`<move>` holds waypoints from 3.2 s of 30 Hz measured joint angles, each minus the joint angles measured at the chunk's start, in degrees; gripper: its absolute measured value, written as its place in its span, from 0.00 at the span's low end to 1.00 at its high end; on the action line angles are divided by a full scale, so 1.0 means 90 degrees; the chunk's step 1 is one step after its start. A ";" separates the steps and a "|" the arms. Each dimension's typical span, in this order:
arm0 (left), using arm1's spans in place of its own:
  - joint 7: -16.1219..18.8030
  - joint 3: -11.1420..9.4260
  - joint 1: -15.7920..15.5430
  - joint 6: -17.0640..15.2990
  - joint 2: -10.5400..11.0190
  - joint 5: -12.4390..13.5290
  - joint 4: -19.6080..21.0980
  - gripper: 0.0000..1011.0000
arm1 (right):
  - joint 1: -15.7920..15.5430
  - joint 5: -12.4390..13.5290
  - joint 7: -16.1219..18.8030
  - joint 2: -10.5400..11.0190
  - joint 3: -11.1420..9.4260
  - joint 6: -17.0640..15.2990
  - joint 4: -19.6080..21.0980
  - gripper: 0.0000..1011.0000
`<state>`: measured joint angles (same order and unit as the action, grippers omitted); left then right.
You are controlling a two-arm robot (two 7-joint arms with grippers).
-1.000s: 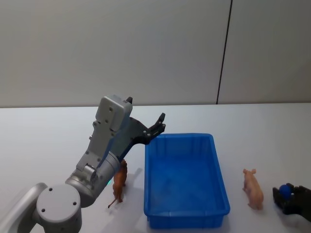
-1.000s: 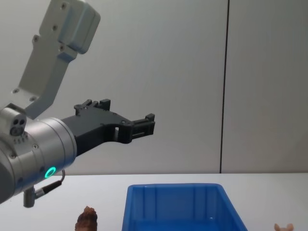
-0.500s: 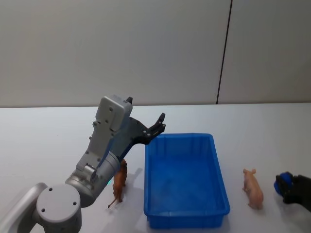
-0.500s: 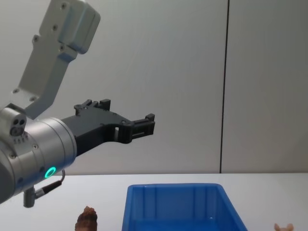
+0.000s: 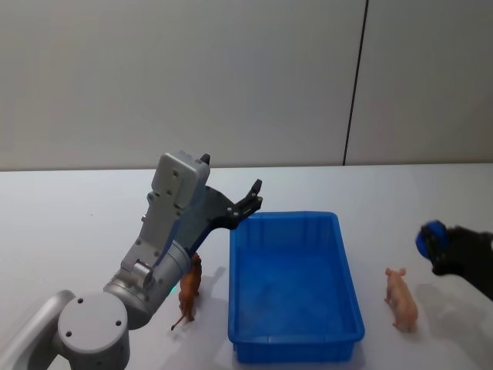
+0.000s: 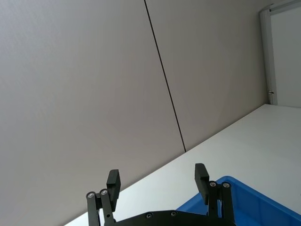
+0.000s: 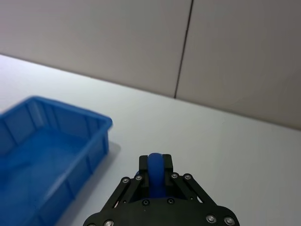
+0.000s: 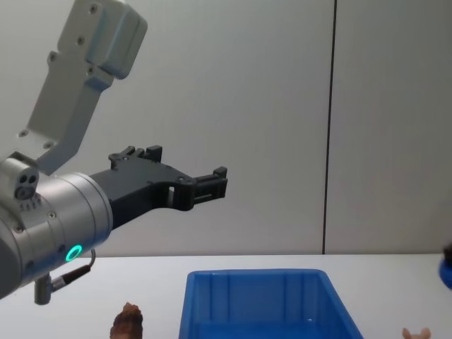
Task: Pick up the two dolls from the table and place them into the box.
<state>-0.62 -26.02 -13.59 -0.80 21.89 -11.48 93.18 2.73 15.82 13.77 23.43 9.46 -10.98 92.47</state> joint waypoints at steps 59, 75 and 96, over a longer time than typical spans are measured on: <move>0.0000 0.0000 0.0000 0.0000 0.0000 0.0000 0.0000 0.99 | 0.1584 -0.0359 0.1500 -0.1315 0.1049 -0.0051 -0.1470 0.70; 0.0000 0.0000 0.0000 0.0000 0.0000 0.0000 0.0000 0.99 | 0.1127 -0.0058 0.1094 -0.0954 0.0877 0.0021 -0.0932 0.99; 0.0000 0.0000 0.0000 0.0000 0.0000 0.0000 0.0000 0.99 | 0.0163 0.0424 0.0583 -0.0118 0.0484 -0.0387 -0.0099 0.99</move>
<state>-0.62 -26.02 -13.59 -0.80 21.89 -11.48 93.17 4.20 19.64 19.02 22.36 13.82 -14.46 91.58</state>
